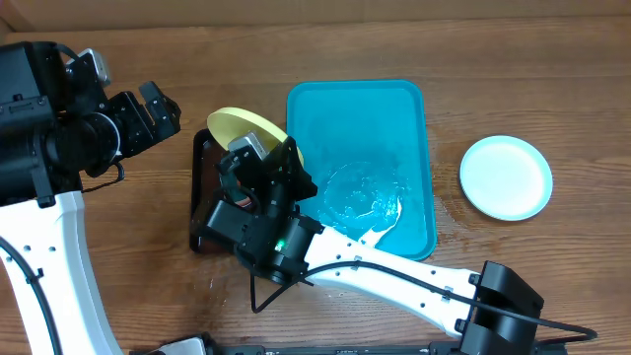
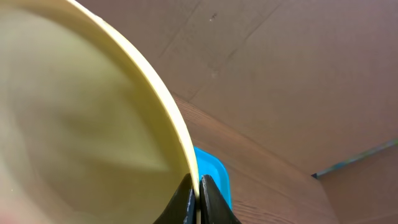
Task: Clean dirty plates on tray and stack at the side
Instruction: 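Carry the yellow plate right and stack it on the white plate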
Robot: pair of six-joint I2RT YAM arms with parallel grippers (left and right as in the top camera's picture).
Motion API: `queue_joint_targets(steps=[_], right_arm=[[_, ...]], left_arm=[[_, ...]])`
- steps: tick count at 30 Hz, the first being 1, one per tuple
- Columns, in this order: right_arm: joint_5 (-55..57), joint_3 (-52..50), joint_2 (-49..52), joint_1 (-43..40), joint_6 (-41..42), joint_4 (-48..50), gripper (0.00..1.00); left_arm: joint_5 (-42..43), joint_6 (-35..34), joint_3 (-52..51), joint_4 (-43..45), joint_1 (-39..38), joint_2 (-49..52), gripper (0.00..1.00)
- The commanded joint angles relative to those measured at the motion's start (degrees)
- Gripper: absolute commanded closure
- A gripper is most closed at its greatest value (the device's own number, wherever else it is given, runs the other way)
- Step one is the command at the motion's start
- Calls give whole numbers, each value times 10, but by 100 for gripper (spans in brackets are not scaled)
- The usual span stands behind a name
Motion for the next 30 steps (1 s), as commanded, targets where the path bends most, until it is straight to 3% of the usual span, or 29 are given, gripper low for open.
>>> queue_joint_targets(steps=[1,5,8,9,13,22,30], right_arm=[[-13,10,-19,-24,44,-3,96],[-139,10,-19,-100,126,-49,96],[-412,23,-33,-194,138,-94,96],[-560,35,-51,-244,136,-112,96],[-776,46,-109,-379,127,-151,96],[-802,12,-139,-729,155,-312,96],[-807,-176,-138,-892,155,-275,96]], left_arm=[[9,3,4,0,3,-3,0],[9,3,4,0,3,-3,0],[9,3,4,0,3,-3,0],[9,3,4,0,3,-3,0],[9,3,4,0,3,-3,0],[9,3,4,0,3,-3,0],[9,3,4,0,3,-3,0]])
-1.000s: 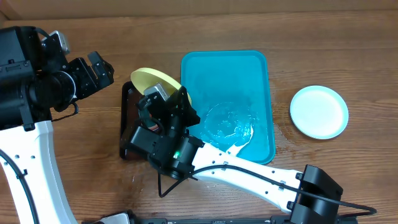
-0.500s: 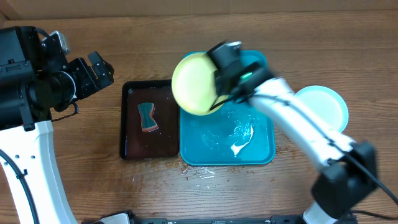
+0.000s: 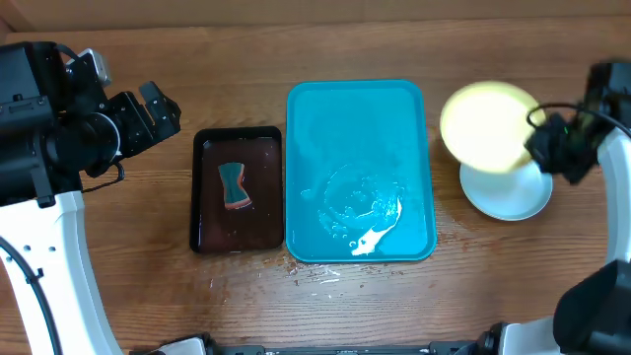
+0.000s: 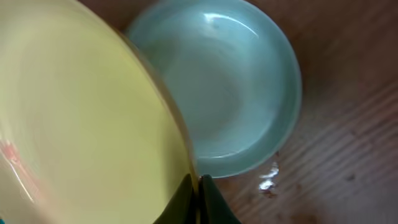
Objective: Clean dirty plates on tray and stack at the side
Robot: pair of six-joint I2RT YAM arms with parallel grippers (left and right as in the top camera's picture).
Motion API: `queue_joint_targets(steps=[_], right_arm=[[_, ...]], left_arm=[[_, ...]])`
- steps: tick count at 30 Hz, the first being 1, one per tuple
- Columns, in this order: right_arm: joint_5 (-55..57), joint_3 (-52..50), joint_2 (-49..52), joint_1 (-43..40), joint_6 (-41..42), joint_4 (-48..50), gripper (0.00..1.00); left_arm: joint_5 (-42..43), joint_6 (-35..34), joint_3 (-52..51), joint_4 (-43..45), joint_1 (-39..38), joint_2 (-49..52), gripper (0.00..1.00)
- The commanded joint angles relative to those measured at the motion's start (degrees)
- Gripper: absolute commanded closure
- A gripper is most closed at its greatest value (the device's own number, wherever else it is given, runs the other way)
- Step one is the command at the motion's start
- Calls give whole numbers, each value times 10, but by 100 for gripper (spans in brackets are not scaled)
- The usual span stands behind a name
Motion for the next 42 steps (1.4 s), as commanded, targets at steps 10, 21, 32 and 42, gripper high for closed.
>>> queue_joint_targets(steps=[10,21,32,42], right_arm=[[-77,-116,-5,-102,2,62,60],[-226,-75,-181,-35,-142,33,43],[-258,-75,-370,173,-144,23,0],[-233,-77,-395,194,-165,24,0]], left_arm=[[9,3,4,1,3,-3,0],[9,3,4,1,3,-3,0],[9,3,4,1,3,-3,0],[9,3,4,1,3,-3,0]])
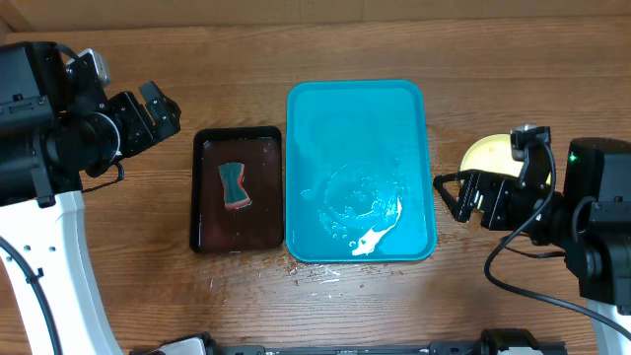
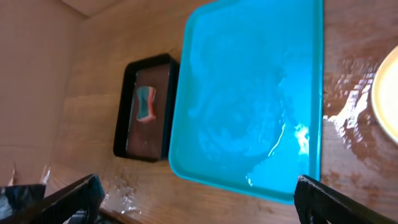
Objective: Clean dirty plates on tray and stack at the side
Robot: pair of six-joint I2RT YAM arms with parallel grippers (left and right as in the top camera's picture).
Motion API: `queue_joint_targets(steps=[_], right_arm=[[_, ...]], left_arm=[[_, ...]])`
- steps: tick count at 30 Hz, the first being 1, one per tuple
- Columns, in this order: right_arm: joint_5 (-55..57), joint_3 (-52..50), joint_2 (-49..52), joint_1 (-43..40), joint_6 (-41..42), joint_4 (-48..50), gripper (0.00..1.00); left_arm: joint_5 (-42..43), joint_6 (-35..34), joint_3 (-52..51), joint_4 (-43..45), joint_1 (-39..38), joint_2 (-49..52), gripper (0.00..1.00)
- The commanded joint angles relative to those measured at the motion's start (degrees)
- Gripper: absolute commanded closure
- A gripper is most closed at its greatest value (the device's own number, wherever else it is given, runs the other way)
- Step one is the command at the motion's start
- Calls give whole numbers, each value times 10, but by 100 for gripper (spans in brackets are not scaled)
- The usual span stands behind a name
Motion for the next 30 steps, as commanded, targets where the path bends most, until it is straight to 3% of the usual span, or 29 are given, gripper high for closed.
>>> queue_joint_targets(steps=[1,6,15,25,30], right_arm=[[19,8,-29,6,-40,39,0],[60,-43,-140,15,-136,159,0],[188,-295,-384,13,-136,276,0],[161,-569,-554,13,-132,439,0],[131,-666,-561,14,-132,583,0]], left_arm=[[9,3,4,1,3,-3,0],[9,3,4,1,3,-3,0],[9,3,4,1,3,-3,0],[9,3,4,1,3,-3,0],[9,3,4,1,3,-3,0]])
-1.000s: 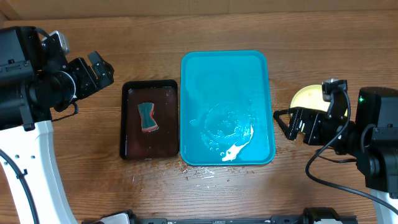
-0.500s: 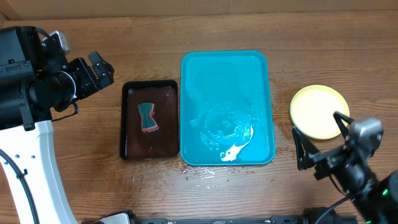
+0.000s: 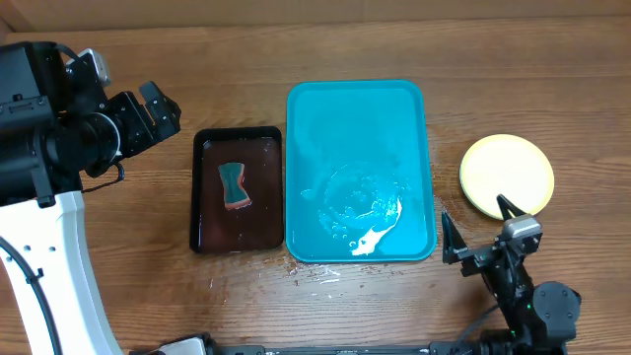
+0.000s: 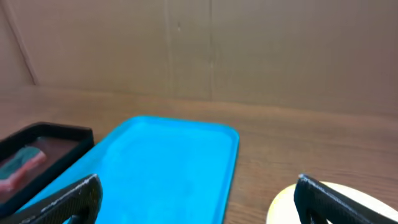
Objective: Clean dirty plates on tray and stack at the side
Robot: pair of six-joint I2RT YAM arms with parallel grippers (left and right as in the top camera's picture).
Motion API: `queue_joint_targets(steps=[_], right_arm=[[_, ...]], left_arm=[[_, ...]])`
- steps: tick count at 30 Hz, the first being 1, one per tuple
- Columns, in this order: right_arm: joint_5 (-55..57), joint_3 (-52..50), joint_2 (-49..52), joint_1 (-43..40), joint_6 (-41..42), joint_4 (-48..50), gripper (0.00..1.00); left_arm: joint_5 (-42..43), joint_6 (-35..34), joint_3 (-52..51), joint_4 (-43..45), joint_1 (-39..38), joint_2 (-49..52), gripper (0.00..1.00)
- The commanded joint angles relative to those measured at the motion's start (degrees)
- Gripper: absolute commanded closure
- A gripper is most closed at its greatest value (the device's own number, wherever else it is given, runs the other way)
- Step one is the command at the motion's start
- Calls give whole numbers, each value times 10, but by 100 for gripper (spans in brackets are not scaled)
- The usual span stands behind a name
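A yellow plate (image 3: 507, 176) lies flat on the wood to the right of the blue tray (image 3: 394, 108); whatever is under it is hidden. The tray holds only foam and water (image 3: 367, 202). Near the table's front edge my right gripper (image 3: 475, 219) stands wide open and empty, short of the plate. In the right wrist view the gripper (image 4: 199, 194) frames the tray (image 4: 168, 162) and the plate's rim (image 4: 283, 211). My left gripper (image 3: 159, 105) hovers open at the far left, above the table.
A black basin (image 3: 202, 187) of brown water sits left of the tray, with a red and teal sponge (image 3: 234, 185) in it. The basin (image 4: 46, 132) and sponge (image 4: 18, 163) also show at the left of the right wrist view. A cardboard wall stands behind the table.
My right gripper, open beside the yellow plate and partly over it, has drawn back to the table's front edge. The plate now shows whole. The left arm has not moved.
My right gripper was shut on the yellow plate over the black basin. Then it held the plate above a pale plate at the right. Then the yellow plate lay there and the gripper was open. Now the gripper is back at the front.
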Motion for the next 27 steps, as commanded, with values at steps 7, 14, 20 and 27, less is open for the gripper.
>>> queue_joint_targets(steps=[7,14,20,27], right_arm=[[-37,-81,-7,5,-4,107,0],[-37,-80,-6,5,-4,108,0],[-37,-80,-6,5,-4,108,0],[-37,-80,-6,5,-4,108,0]], left_arm=[[9,3,4,1,3,-3,0],[9,3,4,1,3,-3,0],[9,3,4,1,3,-3,0],[9,3,4,1,2,-3,0]])
